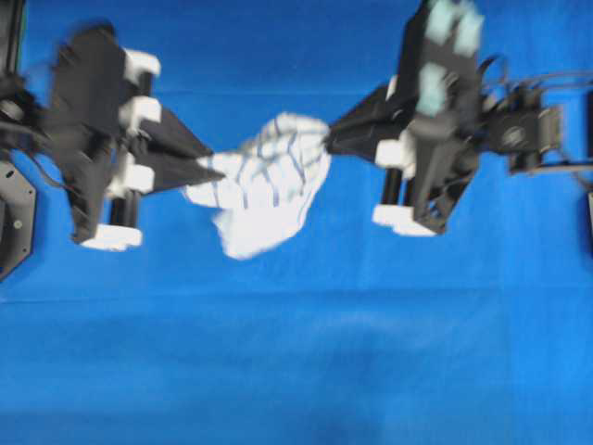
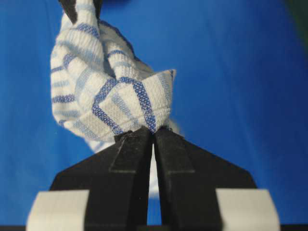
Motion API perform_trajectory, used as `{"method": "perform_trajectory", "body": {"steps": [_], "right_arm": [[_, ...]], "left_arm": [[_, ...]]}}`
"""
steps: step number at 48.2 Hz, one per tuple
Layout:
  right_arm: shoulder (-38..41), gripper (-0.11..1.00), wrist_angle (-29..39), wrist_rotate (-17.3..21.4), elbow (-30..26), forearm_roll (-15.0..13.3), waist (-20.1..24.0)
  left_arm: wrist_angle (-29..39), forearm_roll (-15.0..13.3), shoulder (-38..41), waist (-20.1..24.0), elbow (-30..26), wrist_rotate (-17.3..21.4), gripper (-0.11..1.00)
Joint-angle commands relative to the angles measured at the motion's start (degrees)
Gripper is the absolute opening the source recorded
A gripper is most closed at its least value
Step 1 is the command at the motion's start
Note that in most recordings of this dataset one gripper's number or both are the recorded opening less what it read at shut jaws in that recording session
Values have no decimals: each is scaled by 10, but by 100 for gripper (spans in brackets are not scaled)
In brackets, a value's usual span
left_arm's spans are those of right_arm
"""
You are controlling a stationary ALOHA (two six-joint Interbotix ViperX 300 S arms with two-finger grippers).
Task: Lift the towel with both arms.
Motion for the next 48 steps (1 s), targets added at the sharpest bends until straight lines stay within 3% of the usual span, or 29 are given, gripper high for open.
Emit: {"method": "perform_trajectory", "body": {"steps": [1, 23, 31, 48], "right_arm": [[-22, 3, 15, -9, -41, -5, -1], [-40, 3, 85, -59, -174, -4, 9], [-42, 3, 104, -65, -203, -5, 11], [-40, 3, 115, -79, -201, -4, 12]], "left_arm": [[18, 1, -15, 8, -49, 0, 3], [110, 3, -18, 28, -202, 0, 3], [116, 3, -18, 33, -226, 1, 3], [115, 3, -12, 38, -228, 2, 3]]}}
